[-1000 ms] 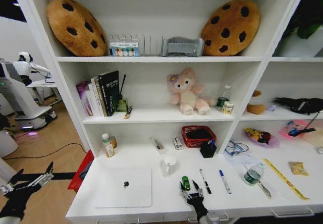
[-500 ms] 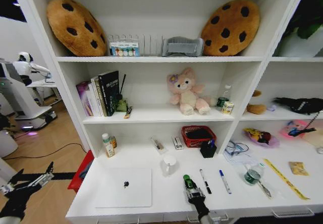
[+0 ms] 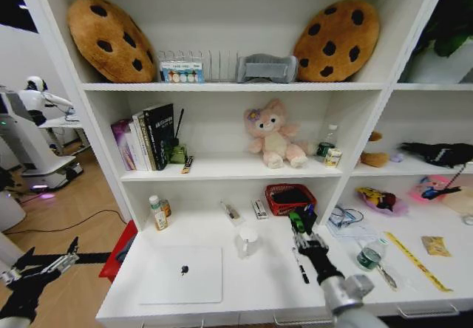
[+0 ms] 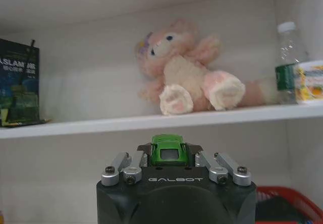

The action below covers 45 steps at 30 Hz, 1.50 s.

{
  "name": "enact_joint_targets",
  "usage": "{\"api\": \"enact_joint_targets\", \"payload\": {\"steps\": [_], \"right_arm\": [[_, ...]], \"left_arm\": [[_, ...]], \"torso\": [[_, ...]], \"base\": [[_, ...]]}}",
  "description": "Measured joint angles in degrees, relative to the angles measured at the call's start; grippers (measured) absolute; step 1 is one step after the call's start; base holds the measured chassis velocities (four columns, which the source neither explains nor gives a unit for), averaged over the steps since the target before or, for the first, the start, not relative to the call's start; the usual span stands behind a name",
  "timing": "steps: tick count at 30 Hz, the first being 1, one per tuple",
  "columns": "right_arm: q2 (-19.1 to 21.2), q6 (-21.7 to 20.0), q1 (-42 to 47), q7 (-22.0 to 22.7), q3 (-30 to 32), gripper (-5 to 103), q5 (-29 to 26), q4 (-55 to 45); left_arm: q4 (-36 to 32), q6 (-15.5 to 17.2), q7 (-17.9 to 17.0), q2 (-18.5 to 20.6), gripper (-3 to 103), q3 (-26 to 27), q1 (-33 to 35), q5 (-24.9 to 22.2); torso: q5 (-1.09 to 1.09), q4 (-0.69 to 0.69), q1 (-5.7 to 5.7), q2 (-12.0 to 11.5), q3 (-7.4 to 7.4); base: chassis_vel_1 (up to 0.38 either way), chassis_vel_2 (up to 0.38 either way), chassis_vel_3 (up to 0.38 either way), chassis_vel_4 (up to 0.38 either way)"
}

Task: Organize the objects on the table.

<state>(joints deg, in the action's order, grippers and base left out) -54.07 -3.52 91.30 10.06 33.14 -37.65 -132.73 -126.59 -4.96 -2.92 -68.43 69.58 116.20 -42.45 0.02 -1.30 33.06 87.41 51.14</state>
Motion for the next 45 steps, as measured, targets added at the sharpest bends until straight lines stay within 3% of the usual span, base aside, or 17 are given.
{"api": "enact_joint_targets", "payload": {"steps": [10, 11, 13, 14, 16, 18, 19, 22, 28, 39, 43, 45], "right_arm": [[11.5, -4.4, -21.1, -0.1, -5.7, 36, -14.6, 3.5], [13.4, -5.5, -26.8, 0.2, -8.6, 36, -16.8, 5.3], [14.0, -5.9, -28.9, 0.3, -9.9, 36, -17.6, 6.0], [15.2, -7.1, -35.2, 0.8, -14.5, 36, -19.9, 8.9], [15.3, -7.6, -39.2, 1.2, -17.7, 36, -21.0, 10.9], [14.1, -8.6, -49.0, 2.3, -25.3, 36, -22.8, 15.6], [14.1, -8.6, -49.0, 2.3, -25.3, 36, -22.8, 15.6], [11.2, -9.5, -58.7, 3.5, -34.5, 36, -23.9, 21.6], [6.5, -11.3, -67.5, 6.4, -44.8, 36, -26.7, 28.0], [5.2, -13.0, -71.2, 8.5, -48.4, 33, -27.5, 30.9], [5.3, -13.0, -70.8, 8.5, -48.4, 43, -27.4, 30.9], [5.3, -13.1, -70.2, 8.5, -48.5, 59, -27.3, 30.6]], "left_arm": [[0.0, 0.0, 0.0, 0.0, 100, 0.0, 0.0, 0.0], [0.0, 0.0, 0.0, 0.0, 100, 0.0, 0.0, 0.0], [0.0, 0.0, 0.0, 0.0, 100, 0.0, 0.0, 0.0], [0.0, 0.0, 0.0, 0.0, 100, 0.0, 0.0, 0.0], [0.0, 0.0, 0.0, 0.0, 100, 0.0, 0.0, 0.0], [0.0, 0.0, 0.0, 0.0, 100, 0.0, 0.0, 0.0], [0.0, 0.0, 0.0, 0.0, 100, 0.0, 0.0, 0.0], [0.0, 0.0, 0.0, 0.0, 100, 0.0, 0.0, 0.0], [0.0, 0.0, 0.0, 0.0, 100, 0.0, 0.0, 0.0], [0.0, 0.0, 0.0, 0.0, 100, 0.0, 0.0, 0.0], [0.0, 0.0, 0.0, 0.0, 100, 0.0, 0.0, 0.0], [0.0, 0.0, 0.0, 0.0, 100, 0.0, 0.0, 0.0]], "torso": [[-0.02, -0.01, 0.00, 0.0, 0.00], [-0.02, 0.00, 0.00, 0.0, 0.00], [-0.02, 0.01, 0.00, 0.0, 0.00], [-0.02, 0.00, 0.00, 0.0, 0.00], [-0.01, -0.01, 0.00, 0.0, 0.00], [-0.01, -0.01, 0.00, 0.0, 0.00], [-0.01, -0.01, 0.00, 0.0, 0.00], [-0.01, 0.02, 0.01, 0.0, 0.00], [-0.03, 0.02, 0.01, 0.0, 0.00], [-0.02, 0.00, -0.01, 0.0, -0.01], [-0.02, 0.00, 0.00, 0.0, -0.01], [-0.01, 0.00, -0.01, 0.0, -0.01]], "base": [[0.000, 0.000, 0.000, 0.000], [0.000, 0.000, 0.000, 0.000], [0.000, 0.000, 0.000, 0.000], [0.000, 0.000, 0.000, 0.000], [0.000, 0.000, 0.000, 0.000], [0.000, 0.000, 0.000, 0.000], [0.000, 0.000, 0.000, 0.000], [0.000, 0.000, 0.000, 0.000], [0.000, 0.000, 0.000, 0.000], [0.000, 0.000, 0.000, 0.000], [0.000, 0.000, 0.000, 0.000], [0.000, 0.000, 0.000, 0.000]]}}
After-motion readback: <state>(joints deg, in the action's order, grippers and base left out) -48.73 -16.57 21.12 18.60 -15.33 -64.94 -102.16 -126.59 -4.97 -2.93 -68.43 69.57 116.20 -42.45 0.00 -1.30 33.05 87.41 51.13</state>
